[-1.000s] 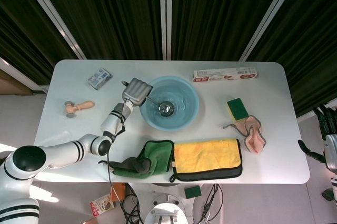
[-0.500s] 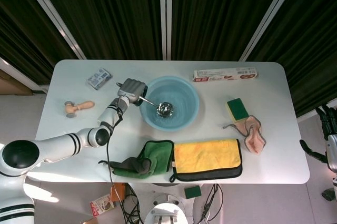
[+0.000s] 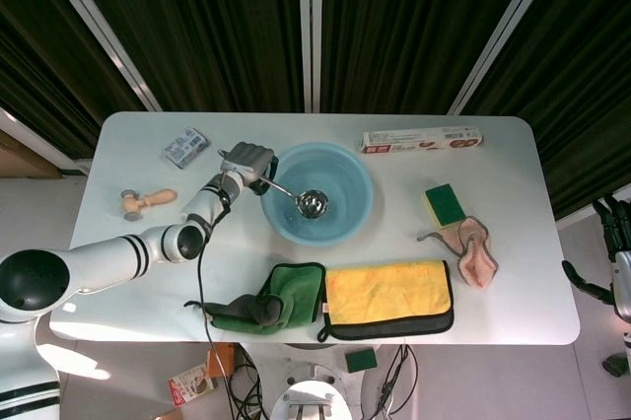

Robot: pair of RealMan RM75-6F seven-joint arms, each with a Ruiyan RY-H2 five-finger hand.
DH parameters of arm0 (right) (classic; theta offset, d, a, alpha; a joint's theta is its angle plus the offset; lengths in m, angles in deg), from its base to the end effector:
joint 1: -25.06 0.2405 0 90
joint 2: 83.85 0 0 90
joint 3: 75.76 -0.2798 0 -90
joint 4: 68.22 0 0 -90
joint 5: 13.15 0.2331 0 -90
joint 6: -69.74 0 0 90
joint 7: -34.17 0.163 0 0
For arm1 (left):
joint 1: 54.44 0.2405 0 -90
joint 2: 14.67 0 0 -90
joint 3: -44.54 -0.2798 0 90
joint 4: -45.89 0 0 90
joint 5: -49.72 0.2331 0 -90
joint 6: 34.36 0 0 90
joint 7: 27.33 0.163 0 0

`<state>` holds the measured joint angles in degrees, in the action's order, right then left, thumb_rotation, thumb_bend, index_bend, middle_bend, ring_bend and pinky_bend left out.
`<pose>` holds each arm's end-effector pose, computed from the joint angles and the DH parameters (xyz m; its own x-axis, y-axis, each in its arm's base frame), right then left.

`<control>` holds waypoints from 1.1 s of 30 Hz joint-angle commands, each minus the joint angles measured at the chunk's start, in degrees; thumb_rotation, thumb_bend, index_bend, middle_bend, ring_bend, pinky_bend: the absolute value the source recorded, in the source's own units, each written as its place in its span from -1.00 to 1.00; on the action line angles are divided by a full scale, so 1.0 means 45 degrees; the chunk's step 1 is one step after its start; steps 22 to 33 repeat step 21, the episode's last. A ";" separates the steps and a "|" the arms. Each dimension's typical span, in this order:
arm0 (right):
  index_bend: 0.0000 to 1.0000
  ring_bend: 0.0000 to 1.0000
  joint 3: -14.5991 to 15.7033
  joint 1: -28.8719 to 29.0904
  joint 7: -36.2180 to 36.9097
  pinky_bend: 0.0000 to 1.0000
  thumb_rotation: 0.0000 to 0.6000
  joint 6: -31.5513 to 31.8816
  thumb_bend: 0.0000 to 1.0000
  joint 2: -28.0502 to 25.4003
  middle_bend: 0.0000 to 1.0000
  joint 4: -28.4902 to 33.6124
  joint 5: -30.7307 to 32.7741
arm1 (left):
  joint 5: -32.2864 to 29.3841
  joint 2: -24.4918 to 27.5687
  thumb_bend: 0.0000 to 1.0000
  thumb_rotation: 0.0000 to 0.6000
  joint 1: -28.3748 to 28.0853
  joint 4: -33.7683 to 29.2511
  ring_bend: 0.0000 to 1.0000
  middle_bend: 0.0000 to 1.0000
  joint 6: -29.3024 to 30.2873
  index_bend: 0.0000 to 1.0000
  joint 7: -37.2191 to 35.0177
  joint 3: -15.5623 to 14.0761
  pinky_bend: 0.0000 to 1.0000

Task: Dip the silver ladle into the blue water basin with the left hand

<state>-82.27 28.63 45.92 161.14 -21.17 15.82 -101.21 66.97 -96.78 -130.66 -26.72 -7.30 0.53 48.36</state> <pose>-0.3574 -0.2102 0.1981 0.3534 0.1657 0.9207 -0.9303 -0.0415 0.3646 -0.0764 0.4986 -0.0307 0.5323 0.5185 0.6692 0.8465 -0.3199 -0.4255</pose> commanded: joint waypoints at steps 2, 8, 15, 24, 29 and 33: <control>-1.00 -1.00 0.0007 0.0001 0.0015 -1.00 1.00 -0.0005 -0.54 0.0009 -1.00 -0.0009 -0.0004 | -0.0236 0.0203 -0.18 1.00 -0.0349 -0.0172 0.22 0.26 -0.0028 0.63 -0.0197 -0.0317 0.64; -1.00 -1.00 -0.0020 0.0002 0.0048 -1.00 1.00 0.0008 -0.54 0.0006 -1.00 -0.0019 0.0027 | -0.0367 0.0461 -0.19 1.00 -0.0798 -0.0504 0.22 0.26 0.0386 0.63 -0.0376 -0.0622 0.64; -1.00 -1.00 -0.0073 0.0059 0.0035 -1.00 1.00 -0.0059 -0.54 -0.0031 -1.00 0.0044 0.0075 | -0.0583 0.1004 -0.18 1.00 -0.1343 -0.1087 0.22 0.26 0.0624 0.63 -0.0459 -0.0794 0.64; -1.00 -1.00 -0.0057 0.0111 -0.0028 -1.00 1.00 -0.0133 -0.54 0.0000 -1.00 0.0073 0.0050 | -0.0792 0.1285 -0.18 1.00 -0.1710 -0.1363 0.22 0.26 0.0672 0.63 -0.0589 -0.0955 0.64; -1.00 -1.00 -0.0057 0.0111 -0.0028 -1.00 1.00 -0.0133 -0.54 0.0000 -1.00 0.0073 0.0050 | -0.0792 0.1285 -0.18 1.00 -0.1710 -0.1363 0.22 0.26 0.0672 0.63 -0.0589 -0.0955 0.64; -1.00 -1.00 -0.0057 0.0111 -0.0028 -1.00 1.00 -0.0133 -0.54 0.0000 -1.00 0.0073 0.0050 | -0.0792 0.1285 -0.18 1.00 -0.1710 -0.1363 0.22 0.26 0.0672 0.63 -0.0589 -0.0955 0.64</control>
